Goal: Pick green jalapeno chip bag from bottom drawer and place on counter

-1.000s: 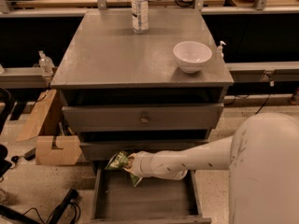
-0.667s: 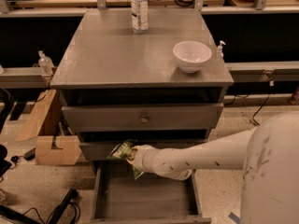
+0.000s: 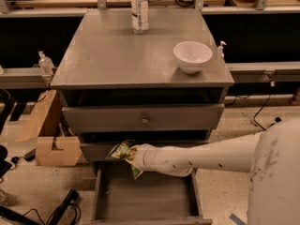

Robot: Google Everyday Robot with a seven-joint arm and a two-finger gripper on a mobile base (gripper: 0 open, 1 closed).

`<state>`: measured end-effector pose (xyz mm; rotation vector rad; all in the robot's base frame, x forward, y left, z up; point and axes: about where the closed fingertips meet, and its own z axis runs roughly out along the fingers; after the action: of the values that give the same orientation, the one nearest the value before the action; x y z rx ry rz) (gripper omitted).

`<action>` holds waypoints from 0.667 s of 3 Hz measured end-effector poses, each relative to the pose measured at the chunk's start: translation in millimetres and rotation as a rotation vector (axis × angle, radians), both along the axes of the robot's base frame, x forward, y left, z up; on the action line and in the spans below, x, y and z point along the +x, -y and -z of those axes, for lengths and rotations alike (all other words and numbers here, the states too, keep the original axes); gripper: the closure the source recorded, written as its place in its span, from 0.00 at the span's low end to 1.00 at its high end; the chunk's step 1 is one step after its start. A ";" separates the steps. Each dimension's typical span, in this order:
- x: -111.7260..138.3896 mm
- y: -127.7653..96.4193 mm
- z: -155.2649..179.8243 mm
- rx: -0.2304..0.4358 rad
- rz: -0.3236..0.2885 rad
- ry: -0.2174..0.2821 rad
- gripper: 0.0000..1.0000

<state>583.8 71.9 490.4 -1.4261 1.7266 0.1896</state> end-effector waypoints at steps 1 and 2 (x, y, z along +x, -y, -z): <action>3.4 -20.4 -39.1 0.023 -0.128 0.035 1.00; -10.4 -31.4 -82.3 0.006 -0.213 0.016 1.00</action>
Offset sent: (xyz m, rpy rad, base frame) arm -0.0631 0.0270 0.2094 -0.1338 -0.0348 0.3404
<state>573.3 103.2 572.7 -1.6026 1.5583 0.2971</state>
